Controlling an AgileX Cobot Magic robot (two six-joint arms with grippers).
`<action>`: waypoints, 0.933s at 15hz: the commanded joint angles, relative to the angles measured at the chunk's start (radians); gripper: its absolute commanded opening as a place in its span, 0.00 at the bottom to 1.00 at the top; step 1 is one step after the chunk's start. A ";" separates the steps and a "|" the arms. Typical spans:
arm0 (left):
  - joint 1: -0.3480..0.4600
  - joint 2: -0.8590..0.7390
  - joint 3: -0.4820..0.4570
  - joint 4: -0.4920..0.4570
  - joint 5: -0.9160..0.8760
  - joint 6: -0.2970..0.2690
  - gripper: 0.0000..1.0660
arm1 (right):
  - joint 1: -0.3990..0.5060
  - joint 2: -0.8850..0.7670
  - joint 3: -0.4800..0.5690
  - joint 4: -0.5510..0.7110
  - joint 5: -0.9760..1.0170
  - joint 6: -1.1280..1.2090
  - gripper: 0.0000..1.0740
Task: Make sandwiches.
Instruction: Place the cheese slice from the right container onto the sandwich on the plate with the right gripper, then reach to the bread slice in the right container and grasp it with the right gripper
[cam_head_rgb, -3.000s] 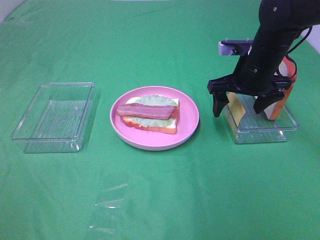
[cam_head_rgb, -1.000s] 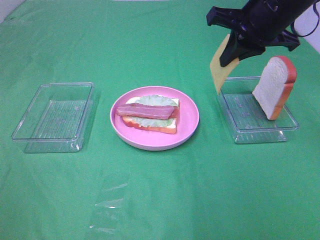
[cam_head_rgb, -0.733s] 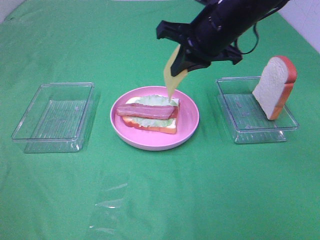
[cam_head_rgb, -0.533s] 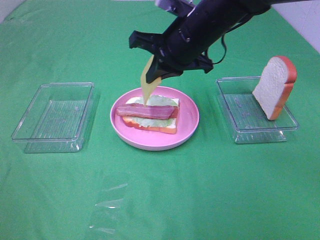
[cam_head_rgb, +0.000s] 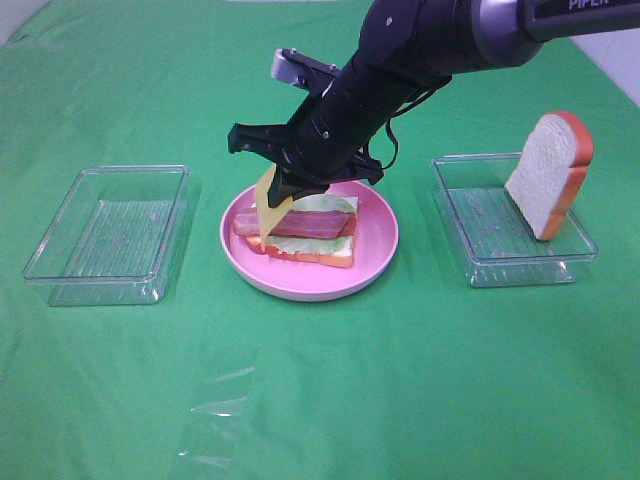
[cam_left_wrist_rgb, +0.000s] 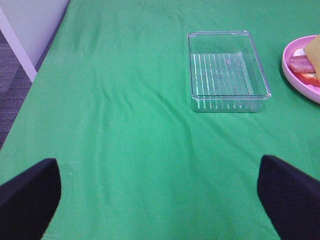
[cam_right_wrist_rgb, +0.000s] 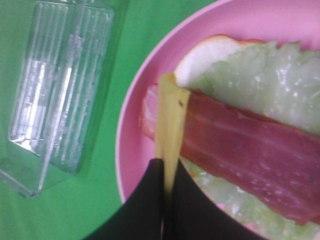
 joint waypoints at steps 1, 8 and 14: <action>-0.009 -0.003 0.004 0.000 -0.005 -0.008 0.94 | -0.001 0.016 -0.006 -0.165 -0.004 0.066 0.00; -0.009 -0.003 0.004 0.000 -0.005 -0.008 0.94 | 0.000 -0.044 -0.006 -0.257 0.061 0.044 0.91; -0.009 -0.003 0.004 0.000 -0.005 -0.008 0.94 | -0.003 -0.224 -0.129 -0.571 0.384 0.079 0.91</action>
